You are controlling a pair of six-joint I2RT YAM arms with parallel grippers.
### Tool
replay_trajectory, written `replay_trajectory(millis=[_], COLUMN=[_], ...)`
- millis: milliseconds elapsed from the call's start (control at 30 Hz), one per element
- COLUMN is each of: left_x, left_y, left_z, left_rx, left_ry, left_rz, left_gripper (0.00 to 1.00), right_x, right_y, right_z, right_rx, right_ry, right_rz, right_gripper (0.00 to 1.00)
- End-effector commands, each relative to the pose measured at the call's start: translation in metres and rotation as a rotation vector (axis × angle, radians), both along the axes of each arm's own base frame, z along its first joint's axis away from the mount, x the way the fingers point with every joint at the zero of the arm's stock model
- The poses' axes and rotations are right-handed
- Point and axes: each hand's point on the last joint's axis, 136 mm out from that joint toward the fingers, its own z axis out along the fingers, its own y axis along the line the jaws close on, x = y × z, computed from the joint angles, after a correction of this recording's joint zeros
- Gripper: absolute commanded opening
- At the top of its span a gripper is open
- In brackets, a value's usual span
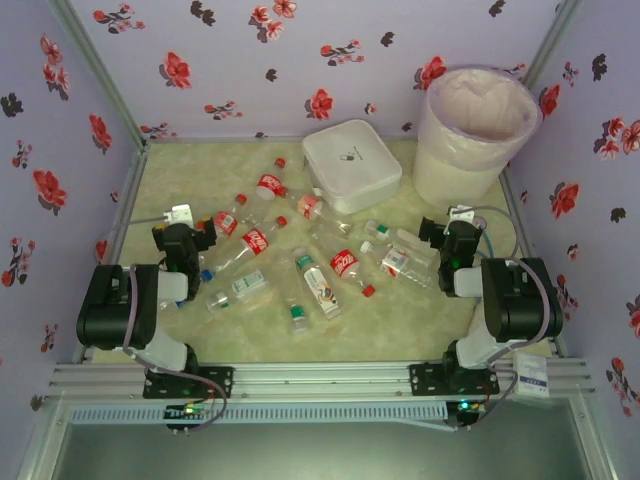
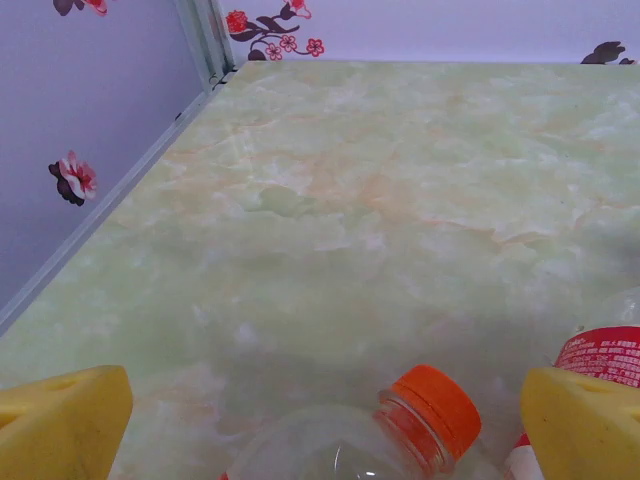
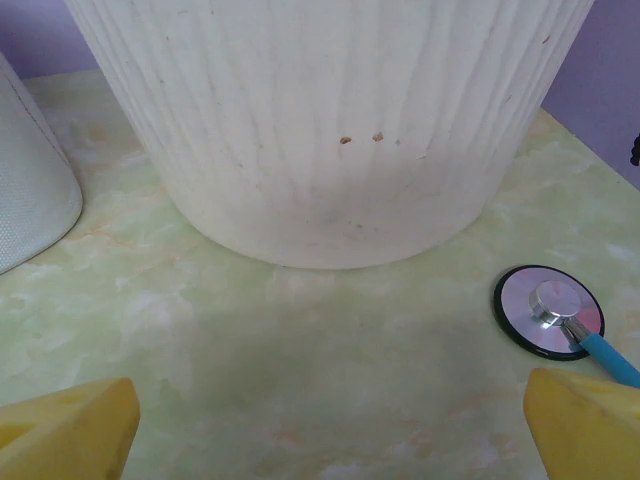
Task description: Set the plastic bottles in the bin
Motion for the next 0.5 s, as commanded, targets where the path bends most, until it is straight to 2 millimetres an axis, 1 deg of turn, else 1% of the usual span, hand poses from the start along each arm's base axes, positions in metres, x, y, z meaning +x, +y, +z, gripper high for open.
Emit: replay_trajectory(millis=[0,467], left_x=[0.0025,0.0024], left_y=[0.0006,0.0005], left_z=[0.0051,0.0046], left_rx=[0.007,0.007], left_ry=[-0.021,-0.019], left_rz=[-0.005,-0.006], left_gripper=[1.00,1.00], right_x=[0.0039,0.0057], right_y=[0.0004,0.0008], right_z=[0.0093,0.0097], right_rx=[0.011,0.020], right_ry=[-0.034,-0.033], right_rz=[-0.001,0.004], right_gripper=[0.99,0.99])
